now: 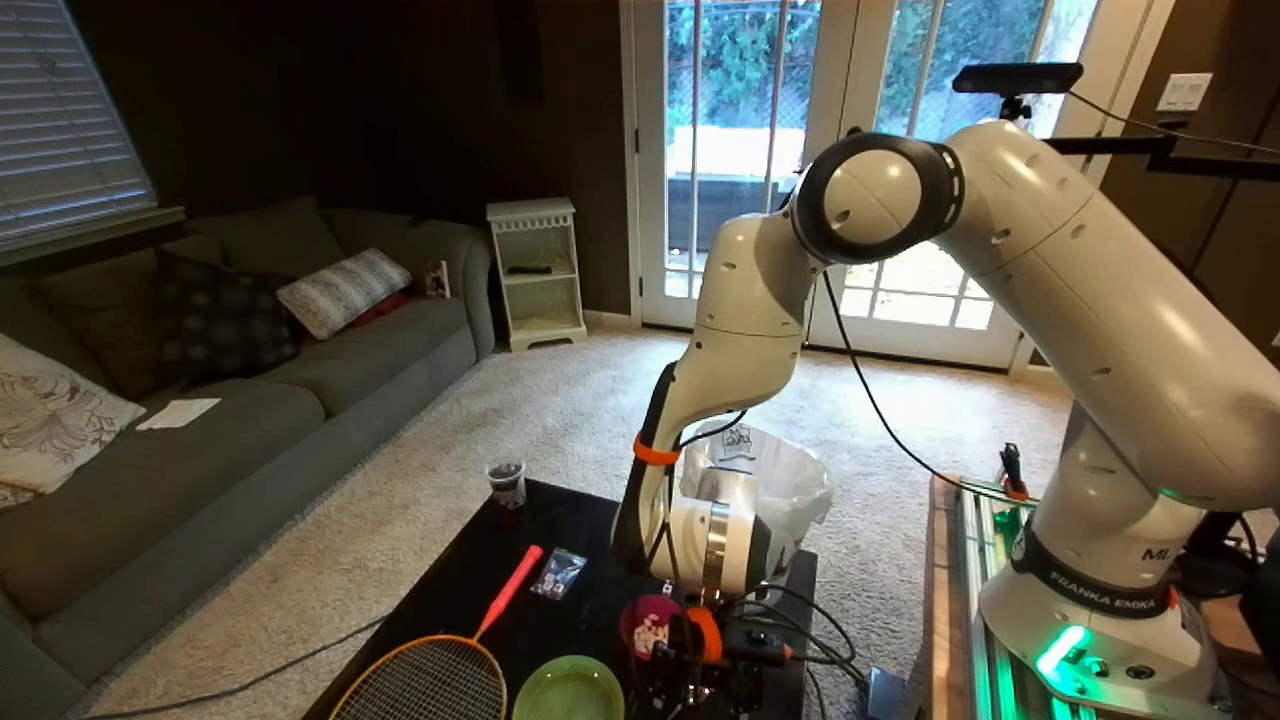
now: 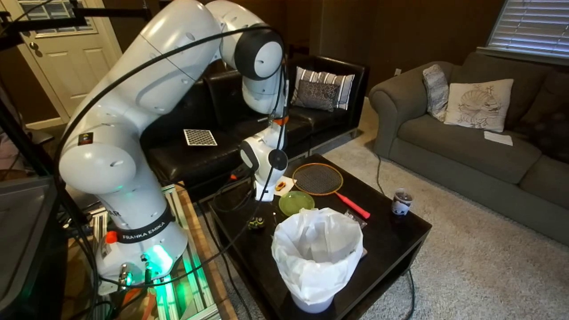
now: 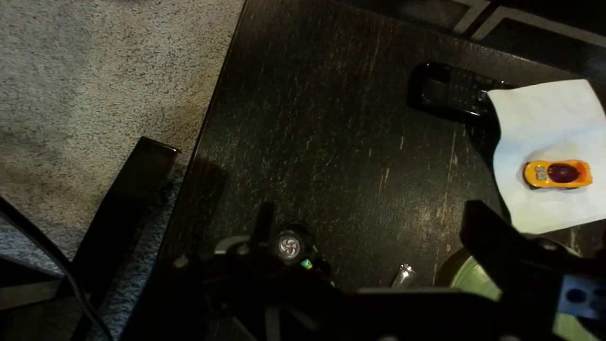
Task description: Pick up the green object and put it back down
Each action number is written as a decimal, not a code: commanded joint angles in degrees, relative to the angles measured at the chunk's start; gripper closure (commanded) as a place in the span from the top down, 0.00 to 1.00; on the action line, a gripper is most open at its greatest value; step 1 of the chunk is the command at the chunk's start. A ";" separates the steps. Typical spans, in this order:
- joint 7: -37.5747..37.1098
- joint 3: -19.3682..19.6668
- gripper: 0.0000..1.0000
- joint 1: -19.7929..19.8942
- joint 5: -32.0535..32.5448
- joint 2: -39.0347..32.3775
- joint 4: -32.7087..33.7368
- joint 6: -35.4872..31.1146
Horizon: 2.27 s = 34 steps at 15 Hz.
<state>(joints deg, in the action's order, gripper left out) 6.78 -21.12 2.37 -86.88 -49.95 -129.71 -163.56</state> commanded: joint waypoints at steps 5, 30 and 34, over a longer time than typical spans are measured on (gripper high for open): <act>0.18 1.89 1.00 1.19 -15.17 -7.68 7.29 -2.36; -4.88 5.19 1.00 -0.55 -34.37 -22.65 18.03 -0.84; -5.77 5.56 1.00 -0.67 -35.54 -23.46 18.86 -0.75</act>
<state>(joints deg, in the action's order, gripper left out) 1.25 -15.99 2.18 -119.80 -71.95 -112.73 -164.53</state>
